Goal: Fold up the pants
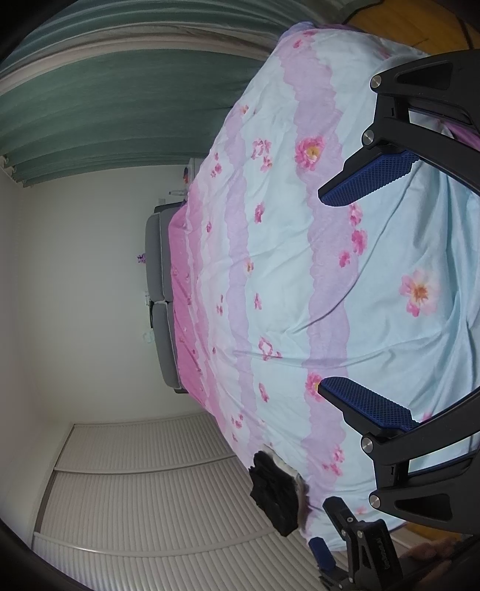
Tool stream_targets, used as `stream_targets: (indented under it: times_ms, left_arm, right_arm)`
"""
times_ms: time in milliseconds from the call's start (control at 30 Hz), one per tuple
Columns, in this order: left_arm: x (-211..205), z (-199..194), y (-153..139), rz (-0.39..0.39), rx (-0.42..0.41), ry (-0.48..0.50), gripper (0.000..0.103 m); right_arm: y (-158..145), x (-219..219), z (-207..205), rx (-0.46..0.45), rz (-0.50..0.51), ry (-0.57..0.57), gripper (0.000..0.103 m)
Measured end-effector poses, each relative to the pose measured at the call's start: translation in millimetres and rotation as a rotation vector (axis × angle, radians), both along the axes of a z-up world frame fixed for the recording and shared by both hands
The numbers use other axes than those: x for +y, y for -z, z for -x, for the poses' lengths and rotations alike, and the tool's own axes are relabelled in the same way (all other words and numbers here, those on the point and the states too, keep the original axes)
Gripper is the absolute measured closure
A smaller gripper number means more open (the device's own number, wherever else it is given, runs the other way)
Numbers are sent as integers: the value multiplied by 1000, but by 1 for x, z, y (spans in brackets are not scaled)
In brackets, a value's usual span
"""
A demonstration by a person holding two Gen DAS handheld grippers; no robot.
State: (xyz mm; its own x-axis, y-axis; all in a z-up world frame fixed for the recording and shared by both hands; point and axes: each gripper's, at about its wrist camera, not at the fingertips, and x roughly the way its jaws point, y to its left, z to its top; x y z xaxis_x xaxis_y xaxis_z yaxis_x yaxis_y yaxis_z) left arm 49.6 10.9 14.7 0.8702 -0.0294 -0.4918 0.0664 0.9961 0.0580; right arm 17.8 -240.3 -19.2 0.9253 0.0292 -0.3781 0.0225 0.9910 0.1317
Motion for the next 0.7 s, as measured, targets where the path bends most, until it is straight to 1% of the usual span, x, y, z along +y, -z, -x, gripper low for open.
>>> stream_targets:
  times_ms: [367,700]
  left_arm:
    - [-4,1,-1,23,2,10,0]
    - [-12,3,1,5,2,29,0]
  right_arm:
    - [0,0,1,-2,-2,4,8]
    - [1,0,1,3,-10,9,8]
